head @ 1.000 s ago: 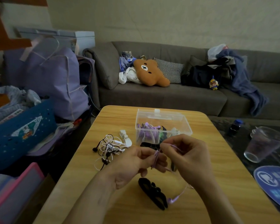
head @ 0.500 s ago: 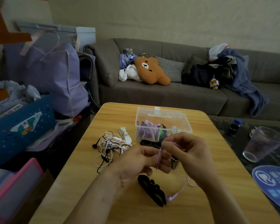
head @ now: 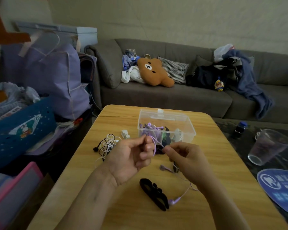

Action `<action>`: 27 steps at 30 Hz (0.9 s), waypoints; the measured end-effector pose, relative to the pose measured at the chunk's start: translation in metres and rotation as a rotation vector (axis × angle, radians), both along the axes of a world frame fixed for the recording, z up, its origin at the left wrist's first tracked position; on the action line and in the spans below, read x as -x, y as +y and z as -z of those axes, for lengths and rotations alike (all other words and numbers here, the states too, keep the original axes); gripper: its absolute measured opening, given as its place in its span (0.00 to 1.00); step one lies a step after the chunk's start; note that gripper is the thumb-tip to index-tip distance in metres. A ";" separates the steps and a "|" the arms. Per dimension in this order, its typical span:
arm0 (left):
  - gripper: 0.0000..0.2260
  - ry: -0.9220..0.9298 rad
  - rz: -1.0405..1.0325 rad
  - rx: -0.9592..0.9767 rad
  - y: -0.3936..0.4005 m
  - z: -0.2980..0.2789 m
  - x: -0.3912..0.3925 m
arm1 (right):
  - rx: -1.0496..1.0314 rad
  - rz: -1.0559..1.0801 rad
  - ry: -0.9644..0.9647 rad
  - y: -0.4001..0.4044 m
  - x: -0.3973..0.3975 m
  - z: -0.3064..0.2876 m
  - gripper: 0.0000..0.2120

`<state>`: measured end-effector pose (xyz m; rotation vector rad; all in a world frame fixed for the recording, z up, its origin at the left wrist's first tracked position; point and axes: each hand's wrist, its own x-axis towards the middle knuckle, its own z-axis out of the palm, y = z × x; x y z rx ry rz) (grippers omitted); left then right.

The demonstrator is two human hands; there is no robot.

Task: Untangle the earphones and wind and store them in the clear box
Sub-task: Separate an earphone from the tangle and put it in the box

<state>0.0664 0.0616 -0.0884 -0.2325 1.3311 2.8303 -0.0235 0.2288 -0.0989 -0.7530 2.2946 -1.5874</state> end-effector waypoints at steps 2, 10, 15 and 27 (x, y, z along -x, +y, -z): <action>0.06 0.008 -0.048 -0.056 -0.001 0.000 0.000 | -0.099 -0.056 0.096 -0.006 -0.005 0.001 0.08; 0.15 0.113 -0.269 0.144 0.016 0.003 0.003 | -0.351 -0.235 0.376 -0.013 -0.022 -0.003 0.08; 0.08 0.122 -0.257 0.991 0.023 0.016 0.006 | -0.242 -0.197 0.429 -0.007 -0.018 -0.012 0.04; 0.16 0.107 0.075 0.888 0.009 0.002 -0.003 | -0.085 -0.052 0.324 0.014 -0.013 -0.032 0.11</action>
